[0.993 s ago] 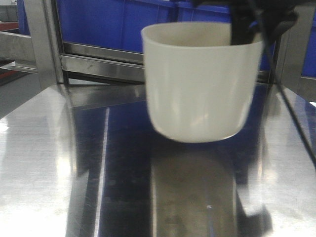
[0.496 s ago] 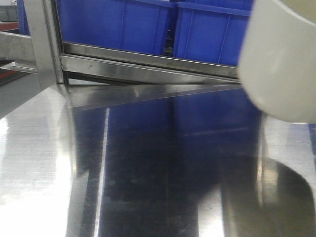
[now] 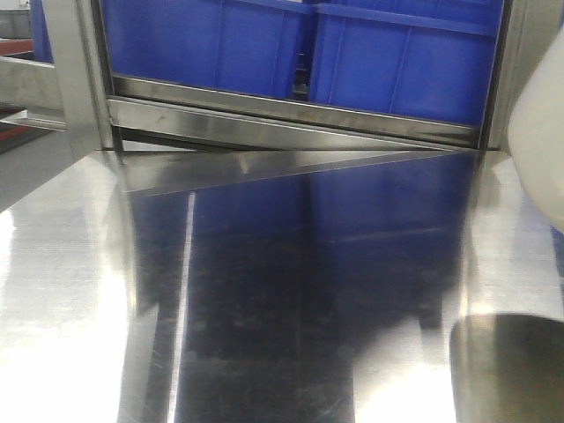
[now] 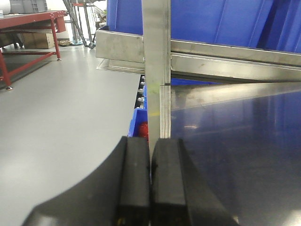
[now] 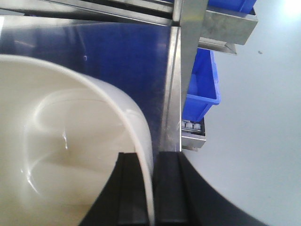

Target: Move white bin to right shelf second layer

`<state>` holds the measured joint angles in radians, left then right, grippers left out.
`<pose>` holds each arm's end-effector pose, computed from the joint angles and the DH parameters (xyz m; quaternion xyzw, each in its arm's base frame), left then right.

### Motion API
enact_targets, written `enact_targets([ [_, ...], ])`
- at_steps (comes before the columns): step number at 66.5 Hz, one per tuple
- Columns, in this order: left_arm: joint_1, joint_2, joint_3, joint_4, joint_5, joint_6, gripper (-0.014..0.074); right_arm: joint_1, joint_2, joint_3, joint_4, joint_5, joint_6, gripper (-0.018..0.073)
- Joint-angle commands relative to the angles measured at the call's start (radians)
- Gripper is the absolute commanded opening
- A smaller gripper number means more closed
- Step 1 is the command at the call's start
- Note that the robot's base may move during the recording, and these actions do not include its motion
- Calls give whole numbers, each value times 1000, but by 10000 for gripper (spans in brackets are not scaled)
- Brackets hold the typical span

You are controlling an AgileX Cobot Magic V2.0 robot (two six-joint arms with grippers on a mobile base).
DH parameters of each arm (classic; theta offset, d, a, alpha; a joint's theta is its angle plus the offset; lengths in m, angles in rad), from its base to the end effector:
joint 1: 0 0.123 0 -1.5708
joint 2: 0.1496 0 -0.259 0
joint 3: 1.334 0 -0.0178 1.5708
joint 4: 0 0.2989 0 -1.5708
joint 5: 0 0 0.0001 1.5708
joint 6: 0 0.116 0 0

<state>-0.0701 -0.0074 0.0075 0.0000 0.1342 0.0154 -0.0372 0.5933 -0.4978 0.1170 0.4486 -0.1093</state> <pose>0.1553 -0.0109 0.1979 0.0309 0.7229 -0.0189 0.6900 0.2124 -0.0020 0.2626 0.0008 0.8480 0.0106 0.5299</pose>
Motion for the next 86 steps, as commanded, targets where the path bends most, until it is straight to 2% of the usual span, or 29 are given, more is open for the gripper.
enact_targets([
  [1, -7, -16, 37, 0, -86, -3, 85, -5, -58, 5, -11, -106, -4, 48],
  [18, -7, -16, 37, 0, -86, -3, 85, -5, -208, 73, -17, -104, 8, 48],
  [29, -7, -16, 37, 0, -86, -3, 85, -5, -261, 87, -26, -101, 133, 48],
  [34, -7, -16, 37, 0, -86, -3, 85, -4, -267, 88, -48, -101, 153, 48],
  [42, -7, -16, 37, 0, -86, -3, 85, -2, -267, 88, -97, -101, 155, 48],
  [86, -7, -16, 37, 0, -86, -3, 85, -2, -267, 88, -95, -100, 155, 48],
])
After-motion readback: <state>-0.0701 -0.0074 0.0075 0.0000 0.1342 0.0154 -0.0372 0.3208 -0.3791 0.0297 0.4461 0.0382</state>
